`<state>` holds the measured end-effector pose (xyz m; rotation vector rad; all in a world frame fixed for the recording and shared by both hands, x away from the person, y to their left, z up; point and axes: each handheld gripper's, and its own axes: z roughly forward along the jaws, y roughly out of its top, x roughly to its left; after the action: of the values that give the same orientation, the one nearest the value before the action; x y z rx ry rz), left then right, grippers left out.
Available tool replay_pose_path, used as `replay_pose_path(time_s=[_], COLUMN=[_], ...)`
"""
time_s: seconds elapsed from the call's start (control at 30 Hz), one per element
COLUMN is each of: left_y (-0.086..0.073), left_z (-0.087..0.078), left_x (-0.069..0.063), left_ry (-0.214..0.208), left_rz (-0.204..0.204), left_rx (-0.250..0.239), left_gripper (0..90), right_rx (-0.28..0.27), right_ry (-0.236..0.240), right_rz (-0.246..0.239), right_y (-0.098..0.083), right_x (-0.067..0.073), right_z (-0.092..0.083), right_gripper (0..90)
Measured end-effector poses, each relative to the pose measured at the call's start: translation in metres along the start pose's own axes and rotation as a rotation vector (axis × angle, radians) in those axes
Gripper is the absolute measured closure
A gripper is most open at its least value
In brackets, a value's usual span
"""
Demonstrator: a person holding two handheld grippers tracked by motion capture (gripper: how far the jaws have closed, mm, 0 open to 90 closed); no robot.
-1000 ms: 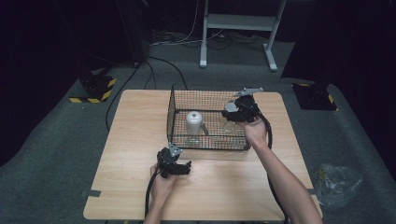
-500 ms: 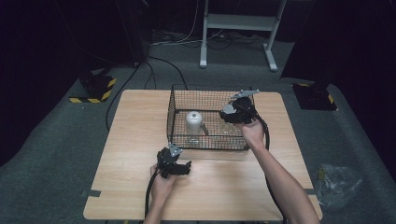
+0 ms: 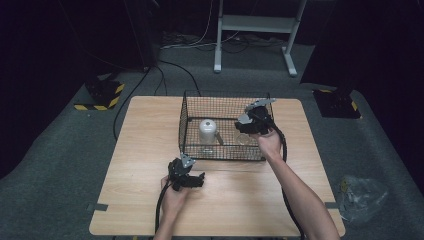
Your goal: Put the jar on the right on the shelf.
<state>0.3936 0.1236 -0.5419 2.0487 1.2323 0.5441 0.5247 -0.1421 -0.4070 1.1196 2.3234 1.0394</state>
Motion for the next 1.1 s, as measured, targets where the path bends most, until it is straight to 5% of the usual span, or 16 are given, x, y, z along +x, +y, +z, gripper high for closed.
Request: replay_pose_path(time_s=[1.1], left_y=[0.0], left_z=[0.0], left_x=[0.0], left_ry=[0.0], left_rz=[0.0], left_rx=[0.0], left_gripper=[10.5], right_rx=[0.037], right_ry=[0.023], right_rz=[0.01], right_y=[-0.016], right_x=[0.007], right_z=[0.024], right_gripper=[39.0])
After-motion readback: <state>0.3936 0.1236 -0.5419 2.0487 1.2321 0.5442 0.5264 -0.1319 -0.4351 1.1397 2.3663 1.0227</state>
